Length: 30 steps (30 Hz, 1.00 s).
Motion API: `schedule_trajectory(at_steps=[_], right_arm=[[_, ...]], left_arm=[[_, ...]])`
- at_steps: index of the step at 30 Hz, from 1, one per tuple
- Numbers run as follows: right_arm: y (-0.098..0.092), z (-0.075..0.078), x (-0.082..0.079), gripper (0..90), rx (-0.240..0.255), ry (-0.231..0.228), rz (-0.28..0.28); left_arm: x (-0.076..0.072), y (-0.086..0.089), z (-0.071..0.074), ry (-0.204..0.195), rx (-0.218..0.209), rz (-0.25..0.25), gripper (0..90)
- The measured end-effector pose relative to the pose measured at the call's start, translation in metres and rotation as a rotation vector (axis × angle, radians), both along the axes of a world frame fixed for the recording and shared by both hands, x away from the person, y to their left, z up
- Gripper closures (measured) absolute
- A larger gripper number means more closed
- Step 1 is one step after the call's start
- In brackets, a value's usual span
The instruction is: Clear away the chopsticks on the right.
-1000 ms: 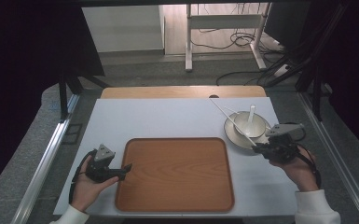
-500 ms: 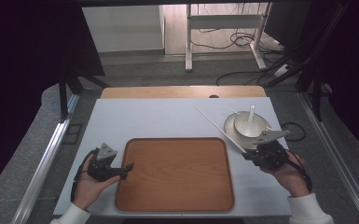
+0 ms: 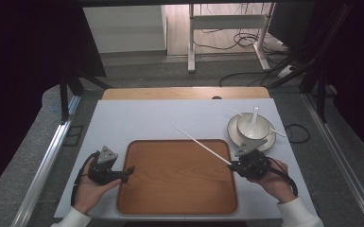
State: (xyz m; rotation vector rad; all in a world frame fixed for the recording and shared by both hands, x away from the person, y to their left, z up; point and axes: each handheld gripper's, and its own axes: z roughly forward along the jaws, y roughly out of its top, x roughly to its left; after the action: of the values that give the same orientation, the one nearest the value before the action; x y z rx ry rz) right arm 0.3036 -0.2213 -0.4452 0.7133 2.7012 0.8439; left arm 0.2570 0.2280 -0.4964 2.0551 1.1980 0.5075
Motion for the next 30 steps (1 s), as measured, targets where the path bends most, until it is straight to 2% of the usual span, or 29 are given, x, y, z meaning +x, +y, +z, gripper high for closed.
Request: schedule_trajectory(at_steps=[10, 17, 19, 30], right_arm=[[0.026, -0.017, 0.003, 83.6, -0.046, 0.048, 0.066], [0.034, -0.022, 0.002, 83.6, -0.072, 0.061, 0.097], [0.037, -0.026, 0.0, 83.5, -0.106, 0.061, 0.115], [0.045, -0.04, -0.003, 83.0, -0.201, 0.106, 0.14]], left_arm=[[-0.006, 0.005, -0.001, 0.004, 0.0, 0.02, 19.3], [-0.009, 0.007, -0.001, 0.007, 0.001, 0.032, 19.3], [-0.008, 0.007, -0.002, 0.012, 0.005, 0.029, 19.3], [-0.008, 0.007, -0.003, 0.017, 0.008, 0.025, 19.2]])
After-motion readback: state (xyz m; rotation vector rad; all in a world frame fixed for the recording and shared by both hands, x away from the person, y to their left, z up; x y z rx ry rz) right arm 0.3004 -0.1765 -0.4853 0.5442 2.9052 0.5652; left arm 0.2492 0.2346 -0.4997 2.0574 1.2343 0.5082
